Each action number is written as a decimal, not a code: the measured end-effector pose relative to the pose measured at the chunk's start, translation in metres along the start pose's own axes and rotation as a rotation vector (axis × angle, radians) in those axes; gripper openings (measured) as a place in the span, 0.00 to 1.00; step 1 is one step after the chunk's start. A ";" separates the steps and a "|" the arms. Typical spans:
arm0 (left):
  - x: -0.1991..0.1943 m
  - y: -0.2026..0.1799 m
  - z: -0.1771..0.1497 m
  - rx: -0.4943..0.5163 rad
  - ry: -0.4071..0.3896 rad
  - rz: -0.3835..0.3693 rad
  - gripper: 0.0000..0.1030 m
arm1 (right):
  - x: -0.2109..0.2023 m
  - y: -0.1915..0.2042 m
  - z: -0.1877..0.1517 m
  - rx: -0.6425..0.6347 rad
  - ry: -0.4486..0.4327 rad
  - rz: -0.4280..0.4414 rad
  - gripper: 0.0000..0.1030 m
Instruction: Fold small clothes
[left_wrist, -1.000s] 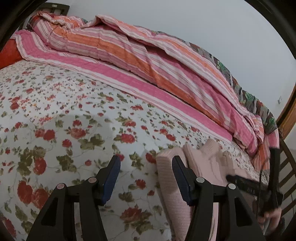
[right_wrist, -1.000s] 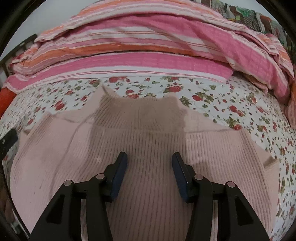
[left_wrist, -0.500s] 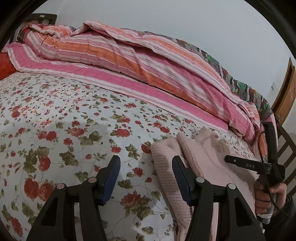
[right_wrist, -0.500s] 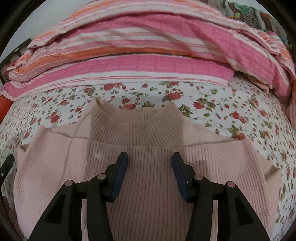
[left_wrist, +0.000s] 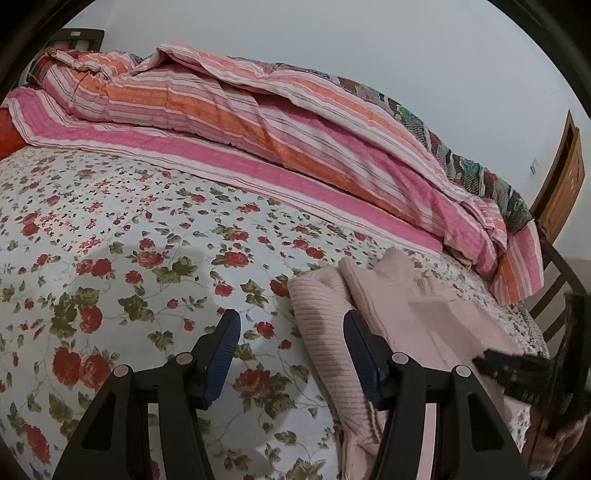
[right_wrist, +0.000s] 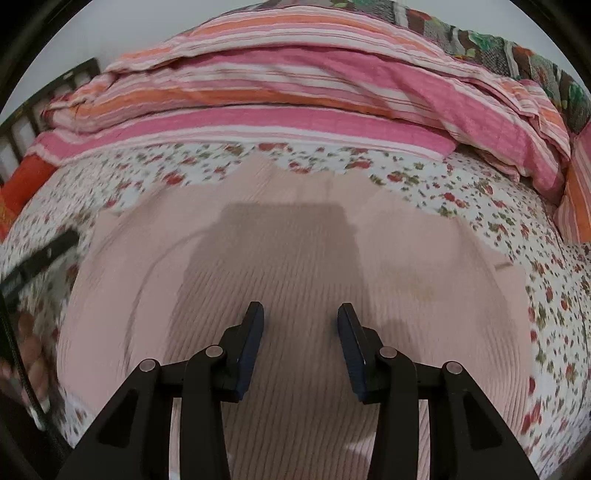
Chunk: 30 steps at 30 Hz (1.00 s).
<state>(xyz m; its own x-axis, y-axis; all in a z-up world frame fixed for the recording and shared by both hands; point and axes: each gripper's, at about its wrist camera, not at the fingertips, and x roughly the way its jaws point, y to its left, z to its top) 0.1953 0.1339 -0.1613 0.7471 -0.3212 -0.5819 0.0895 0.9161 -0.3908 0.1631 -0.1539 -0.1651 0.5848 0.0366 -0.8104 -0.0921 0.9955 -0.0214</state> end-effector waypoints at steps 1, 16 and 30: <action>-0.002 0.001 0.000 -0.004 0.000 -0.010 0.54 | -0.002 0.002 -0.005 -0.005 -0.007 -0.006 0.41; -0.013 -0.008 0.011 -0.024 -0.025 -0.028 0.55 | -0.036 0.018 -0.104 -0.103 -0.103 -0.021 0.41; -0.066 -0.032 -0.068 -0.021 0.126 -0.150 0.55 | -0.079 -0.050 -0.113 0.006 -0.343 0.236 0.41</action>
<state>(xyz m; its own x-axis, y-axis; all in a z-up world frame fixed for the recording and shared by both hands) 0.0984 0.1089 -0.1593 0.6377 -0.4826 -0.6004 0.1788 0.8509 -0.4940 0.0306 -0.2160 -0.1660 0.7830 0.2900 -0.5502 -0.2517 0.9567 0.1461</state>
